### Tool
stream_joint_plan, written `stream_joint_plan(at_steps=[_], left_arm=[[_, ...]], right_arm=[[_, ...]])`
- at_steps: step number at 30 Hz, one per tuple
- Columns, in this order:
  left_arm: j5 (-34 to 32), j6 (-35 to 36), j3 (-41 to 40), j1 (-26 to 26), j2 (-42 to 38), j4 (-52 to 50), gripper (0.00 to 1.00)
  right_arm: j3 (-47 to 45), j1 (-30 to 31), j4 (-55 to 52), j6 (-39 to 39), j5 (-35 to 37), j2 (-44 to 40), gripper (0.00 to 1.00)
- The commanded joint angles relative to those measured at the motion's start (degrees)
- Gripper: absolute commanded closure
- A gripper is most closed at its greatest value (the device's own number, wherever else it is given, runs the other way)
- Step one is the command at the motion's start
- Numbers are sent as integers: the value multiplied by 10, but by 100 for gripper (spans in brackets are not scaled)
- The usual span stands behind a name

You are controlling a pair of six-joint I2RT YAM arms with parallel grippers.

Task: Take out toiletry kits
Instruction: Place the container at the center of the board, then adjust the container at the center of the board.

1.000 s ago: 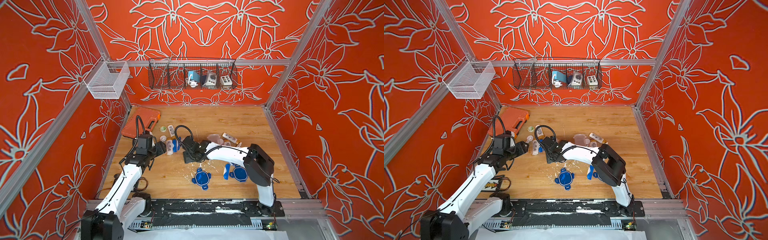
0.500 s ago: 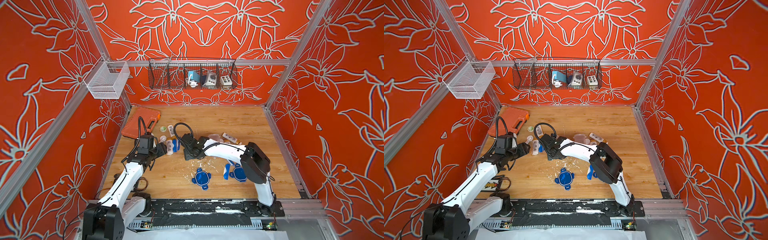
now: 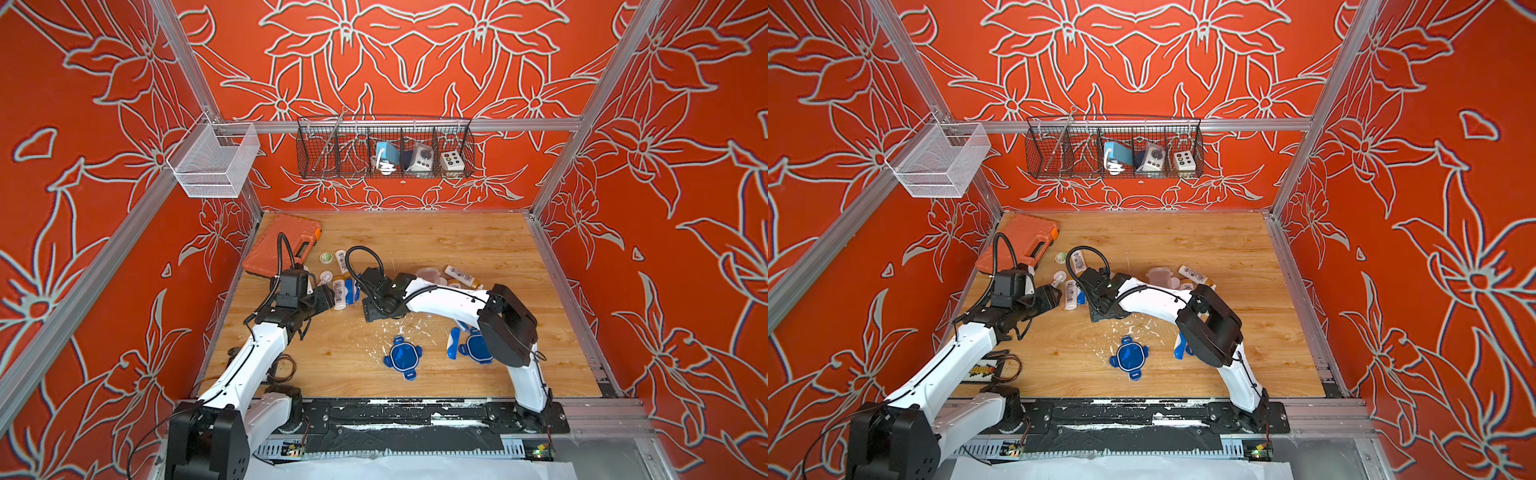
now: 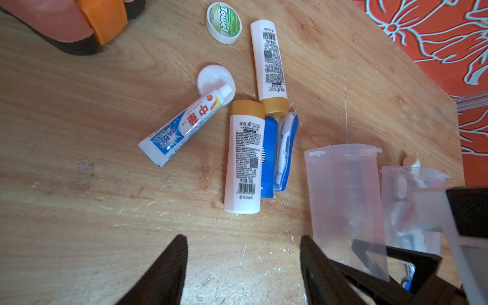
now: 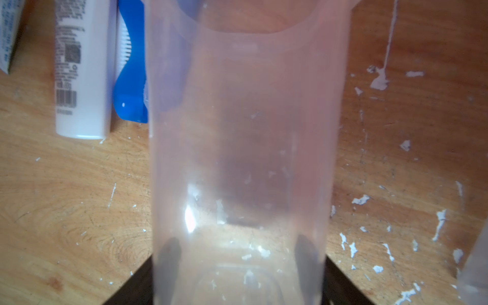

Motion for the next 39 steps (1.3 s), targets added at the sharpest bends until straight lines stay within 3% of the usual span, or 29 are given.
stream_joint_plan(at_steps=[1,5,9,19,30,39], left_arm=[[3,8,-4,0,0,6,36],[3,8,-4,0,3,6,36],[3,9,-4,0,3,6,36],[4,8,-7,-2,3,10,36],[1,7,-9,-5,-2,11,36],[-1,7,-9,-9,-4,10,36]], right_arm=[[-9,3,5,5,-3,-14,19],[-13,4,8,1,-6,-22,9],[-15,3,7,3,-2,-27,9],[11,-1,-10,41,-21,-7,24],[32,-3,0,119,-21,10,33],[72,-12,-1,97,-57,51,38]])
